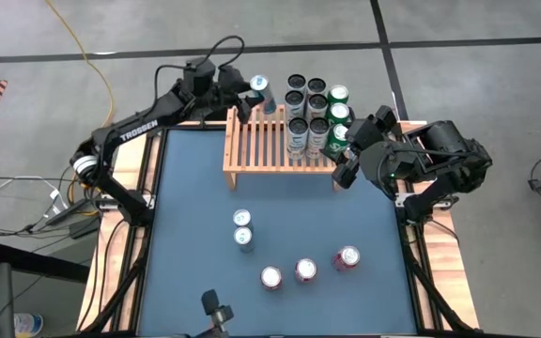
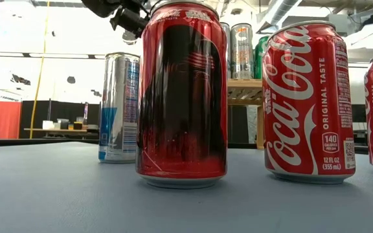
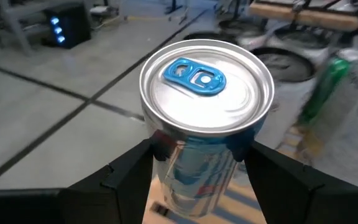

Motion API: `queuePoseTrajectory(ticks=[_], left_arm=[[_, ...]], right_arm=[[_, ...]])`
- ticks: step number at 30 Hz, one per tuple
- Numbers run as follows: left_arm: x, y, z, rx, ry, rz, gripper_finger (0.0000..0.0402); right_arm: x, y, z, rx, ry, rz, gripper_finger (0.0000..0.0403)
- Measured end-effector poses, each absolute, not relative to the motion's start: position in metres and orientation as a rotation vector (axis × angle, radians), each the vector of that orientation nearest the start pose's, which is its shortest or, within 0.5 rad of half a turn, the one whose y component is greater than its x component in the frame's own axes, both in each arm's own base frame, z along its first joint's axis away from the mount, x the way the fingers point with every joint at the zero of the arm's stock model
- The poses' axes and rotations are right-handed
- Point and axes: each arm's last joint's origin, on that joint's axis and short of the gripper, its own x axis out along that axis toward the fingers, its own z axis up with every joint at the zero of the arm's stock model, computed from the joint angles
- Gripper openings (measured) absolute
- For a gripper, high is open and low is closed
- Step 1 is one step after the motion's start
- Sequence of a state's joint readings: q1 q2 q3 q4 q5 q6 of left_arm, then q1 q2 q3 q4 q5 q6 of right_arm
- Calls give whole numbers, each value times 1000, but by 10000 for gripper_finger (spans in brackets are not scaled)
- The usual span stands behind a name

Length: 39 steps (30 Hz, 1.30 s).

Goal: Place canned beverage on shelf
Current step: Put the top left blue soda can on the shelf

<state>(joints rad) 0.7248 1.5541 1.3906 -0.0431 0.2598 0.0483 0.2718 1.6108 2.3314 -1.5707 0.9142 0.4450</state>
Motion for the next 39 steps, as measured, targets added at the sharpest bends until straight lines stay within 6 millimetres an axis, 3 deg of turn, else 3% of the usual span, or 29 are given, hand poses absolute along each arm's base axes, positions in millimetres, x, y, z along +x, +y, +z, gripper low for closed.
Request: queuePoseTrajectory(ticks=[7, 15, 39], left_arm=[[279, 231, 365, 4, 219, 519, 226], [293, 238, 343, -70, 260, 469, 226], [283, 250, 347, -47, 236, 406, 226]], right_arm=[[229, 40, 510, -71, 560, -738, 314], [229, 40, 510, -77, 563, -736, 314], [229, 40, 510, -82, 565, -735, 314]])
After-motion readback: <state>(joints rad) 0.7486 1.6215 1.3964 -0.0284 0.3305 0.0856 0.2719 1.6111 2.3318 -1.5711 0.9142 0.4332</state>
